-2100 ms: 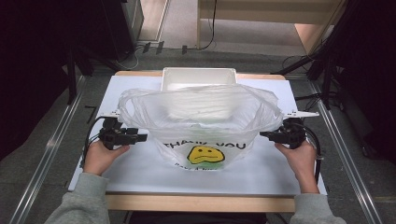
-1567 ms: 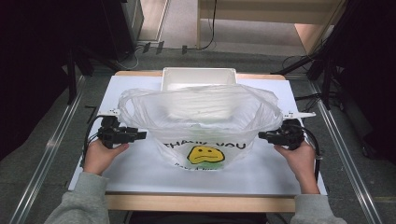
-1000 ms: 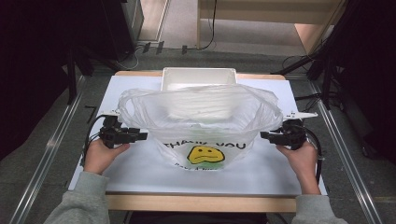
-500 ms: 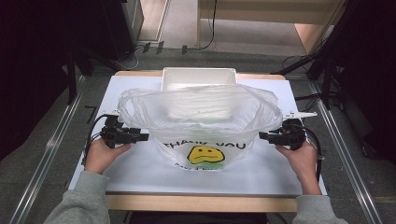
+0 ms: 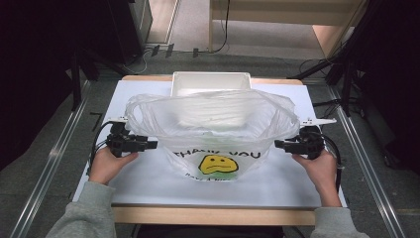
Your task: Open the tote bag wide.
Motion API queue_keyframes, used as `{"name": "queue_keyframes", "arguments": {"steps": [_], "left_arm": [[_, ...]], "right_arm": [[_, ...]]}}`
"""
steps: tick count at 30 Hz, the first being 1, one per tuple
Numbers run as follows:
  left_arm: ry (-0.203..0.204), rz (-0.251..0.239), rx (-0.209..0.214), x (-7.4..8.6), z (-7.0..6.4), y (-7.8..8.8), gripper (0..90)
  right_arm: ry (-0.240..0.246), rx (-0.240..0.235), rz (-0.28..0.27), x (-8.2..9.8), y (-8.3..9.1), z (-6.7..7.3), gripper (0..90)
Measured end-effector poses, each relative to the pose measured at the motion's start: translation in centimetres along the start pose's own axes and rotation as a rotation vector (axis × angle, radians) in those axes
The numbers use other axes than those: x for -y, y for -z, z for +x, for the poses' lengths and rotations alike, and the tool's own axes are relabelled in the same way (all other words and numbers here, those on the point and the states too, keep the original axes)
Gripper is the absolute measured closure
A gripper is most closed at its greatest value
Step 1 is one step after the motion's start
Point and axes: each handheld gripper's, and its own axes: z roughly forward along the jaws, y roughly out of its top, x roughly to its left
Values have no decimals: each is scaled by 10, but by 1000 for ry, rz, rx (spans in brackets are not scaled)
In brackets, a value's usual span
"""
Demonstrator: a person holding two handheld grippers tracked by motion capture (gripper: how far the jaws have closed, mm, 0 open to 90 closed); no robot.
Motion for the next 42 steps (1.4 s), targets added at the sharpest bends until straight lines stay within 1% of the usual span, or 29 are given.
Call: {"name": "queue_keyframes", "arguments": {"steps": [2, 3, 5, 6, 7, 8, 9, 11, 12, 14, 15, 19, 20, 21, 23, 25, 28, 30, 32, 33, 36, 39, 41, 42], "left_arm": [[-1, 2, 7, -1, 1, 2, 421], [6, -5, 14, -2, 2, 4, 421], [24, -17, 20, -5, 3, 8, 472], [24, -17, 20, -5, 3, 8, 484], [11, -11, 11, -8, 2, 10, 504], [11, -8, 8, -10, 2, 12, 504], [15, -11, 9, -12, 0, 14, 519], [3, -8, 18, -16, -1, 18, 532], [-3, -4, 26, -18, -1, 19, 544], [-5, -6, 39, -21, 0, 21, 565], [-7, -2, 37, -23, 1, 22, 572], [-42, 4, 52, -31, 0, 27, 607], [-60, 7, 48, -34, -1, 29, 610], [-67, 10, 49, -37, -2, 31, 618], [-76, 2, 58, -43, -3, 35, 625], [-89, 0, 61, -47, -3, 39, 626], [-83, 1, 64, -53, -2, 43, 625], [-99, 4, 58, -57, -3, 46, 626], [-105, 6, 56, -61, -5, 49, 627], [-105, 11, 46, -63, -5, 50, 627], [-98, 13, 37, -68, -3, 53, 599], [-87, 5, 57, -71, 0, 56, 573], [-91, 16, 52, -74, 1, 57, 565], [-91, 14, 51, -77, 1, 59, 563]], "right_arm": [[4, -2, -2, -1, 2, 0, 461], [6, -1, -3, -2, 2, 1, 461], [9, -1, -17, -8, 7, 2, 467], [9, -1, -17, -8, 7, 2, 467], [18, -2, -16, -12, 9, 3, 470], [18, -2, -16, -12, 9, 3, 470], [29, -7, -15, -17, 11, 4, 474], [30, -11, -13, -19, 12, 4, 474], [33, -13, -9, -23, 14, 3, 479], [37, -23, -13, -28, 16, 2, 485], [40, -30, -11, -31, 18, 1, 485], [73, -52, -6, -42, 23, 0, 490], [74, -58, -6, -44, 24, -1, 491], [73, -70, -10, -48, 26, -1, 496], [78, -85, -20, -55, 30, -1, 506], [95, -88, -22, -61, 33, 0, 512], [112, -87, -18, -69, 39, 2, 520], [124, -88, -16, -76, 43, 3, 527], [136, -90, -11, -83, 47, 5, 532], [140, -93, -11, -87, 50, 6, 533], [146, -88, -3, -95, 54, 6, 529], [134, -97, -3, -102, 59, 4, 530], [132, -92, 2, -107, 62, 3, 537], [135, -92, 3, -109, 64, 3, 541]]}}
